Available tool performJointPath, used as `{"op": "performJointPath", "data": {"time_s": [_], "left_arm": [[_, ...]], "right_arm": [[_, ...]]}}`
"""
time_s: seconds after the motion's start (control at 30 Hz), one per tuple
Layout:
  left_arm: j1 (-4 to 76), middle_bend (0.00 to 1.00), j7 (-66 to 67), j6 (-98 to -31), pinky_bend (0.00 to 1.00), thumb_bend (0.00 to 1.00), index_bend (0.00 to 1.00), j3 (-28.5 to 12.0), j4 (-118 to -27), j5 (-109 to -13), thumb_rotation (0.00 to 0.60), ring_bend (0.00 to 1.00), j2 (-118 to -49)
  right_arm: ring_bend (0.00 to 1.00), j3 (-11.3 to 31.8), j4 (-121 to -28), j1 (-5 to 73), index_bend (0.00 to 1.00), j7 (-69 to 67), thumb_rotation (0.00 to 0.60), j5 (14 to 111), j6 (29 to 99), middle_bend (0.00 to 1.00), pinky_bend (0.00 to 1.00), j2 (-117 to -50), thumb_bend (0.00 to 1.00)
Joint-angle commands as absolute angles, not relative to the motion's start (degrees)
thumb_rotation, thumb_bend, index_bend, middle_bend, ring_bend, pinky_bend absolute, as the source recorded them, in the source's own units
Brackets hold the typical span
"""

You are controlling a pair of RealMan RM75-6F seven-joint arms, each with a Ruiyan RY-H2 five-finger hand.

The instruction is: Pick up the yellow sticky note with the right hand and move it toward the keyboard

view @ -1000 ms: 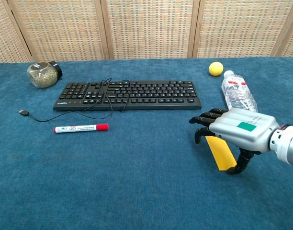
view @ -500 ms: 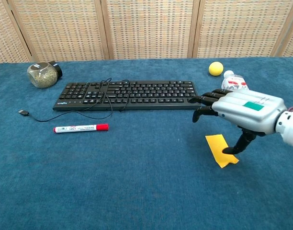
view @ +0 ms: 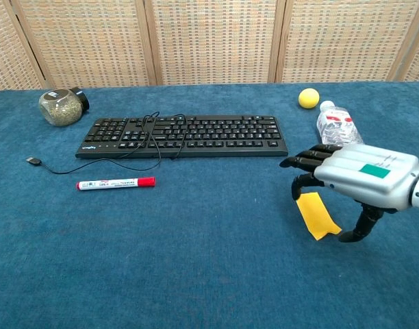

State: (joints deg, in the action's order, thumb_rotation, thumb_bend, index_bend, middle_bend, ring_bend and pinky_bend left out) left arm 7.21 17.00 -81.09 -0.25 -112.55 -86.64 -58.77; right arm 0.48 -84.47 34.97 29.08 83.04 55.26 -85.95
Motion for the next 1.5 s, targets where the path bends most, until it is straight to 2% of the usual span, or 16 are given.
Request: {"op": "performJointPath", "data": {"time_s": [0.03,0.17,0.33,0.7,1.03,1.23,1.5], "left_arm": [[7.2,0.0,16.9,-81.1,0.0,0.0,0.0,-0.2,-112.5,-86.6,0.6,0.0,-58.7],[7.3,0.0,16.7,-81.0,0.0,0.0,0.0,-0.2,-112.6,-86.7,0.6,0.0,-58.6],[7.3,0.0,16.5,-81.0,0.0,0.0,0.0,-0.2,-112.6,-86.7,0.6,0.0,-58.5],[7.4,0.0,16.6,-80.7,0.0,0.0,0.0,-0.1,-112.6,-86.6,0.6,0.0,-58.6],[7.5,0.0,16.6,-80.6,0.0,0.0,0.0,0.0,-112.6,-86.5,0.6,0.0,-58.5],[7.5,0.0,16.5,-80.6,0.0,0.0,0.0,0.0,-112.6,-86.5,0.6,0.0,-58.5],[7.6,0.0,16.2,-80.5,0.0,0.0,0.0,0.0,-112.7,-86.5,0.6,0.0,-58.4]], "right_arm": [[0.0,0.2,-84.1,34.9,0.34,29.4,0.6,83.1,55.1,0.0,0.0,-86.3,0.15],[0.0,0.0,-83.3,34.9,0.35,29.9,0.6,83.1,55.2,0.0,0.0,-86.8,0.18],[0.0,-0.1,-82.2,34.9,0.41,29.7,0.6,83.1,55.1,0.0,0.0,-87.3,0.27],[0.0,-0.4,-81.1,35.0,0.43,30.0,0.6,83.0,54.8,0.0,0.0,-87.5,0.3],[0.0,-0.6,-79.6,35.3,0.55,27.7,0.6,83.5,54.3,0.0,0.0,-88.2,0.49],[0.0,-0.4,-78.9,35.4,0.66,27.0,0.6,83.9,54.6,0.0,0.0,-88.8,0.52],[0.0,0.7,-78.8,35.8,0.68,26.5,0.6,83.5,54.9,0.0,0.0,-89.3,0.52]]}}
